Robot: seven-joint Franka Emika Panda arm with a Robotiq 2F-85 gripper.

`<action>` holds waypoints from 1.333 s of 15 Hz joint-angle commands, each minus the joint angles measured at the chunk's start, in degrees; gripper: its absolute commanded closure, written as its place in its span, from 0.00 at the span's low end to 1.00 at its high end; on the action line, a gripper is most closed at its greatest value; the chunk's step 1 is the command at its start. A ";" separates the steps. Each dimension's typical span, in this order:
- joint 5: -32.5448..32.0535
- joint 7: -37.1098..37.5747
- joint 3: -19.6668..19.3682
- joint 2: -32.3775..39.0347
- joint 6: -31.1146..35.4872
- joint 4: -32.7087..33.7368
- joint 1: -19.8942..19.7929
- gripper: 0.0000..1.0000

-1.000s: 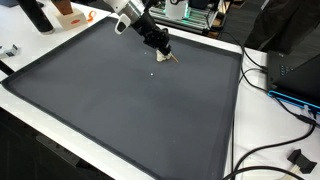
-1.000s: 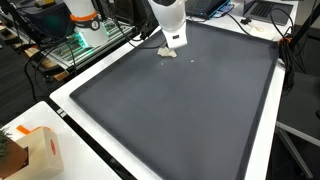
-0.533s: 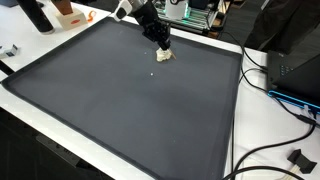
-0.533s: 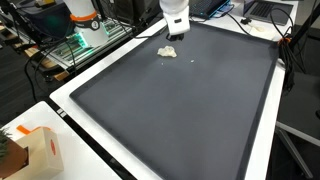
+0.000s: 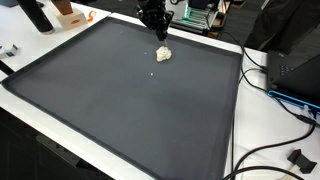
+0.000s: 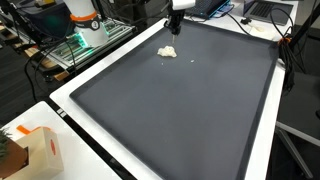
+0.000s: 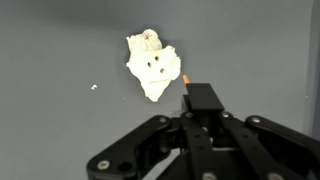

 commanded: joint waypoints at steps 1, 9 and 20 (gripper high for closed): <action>-7.38 5.31 -0.17 -4.18 -0.07 -2.37 1.56 0.97; -16.67 10.79 0.84 -8.49 -0.48 -3.17 3.27 0.97; -17.45 10.80 1.40 -9.09 -0.20 -1.87 3.75 0.87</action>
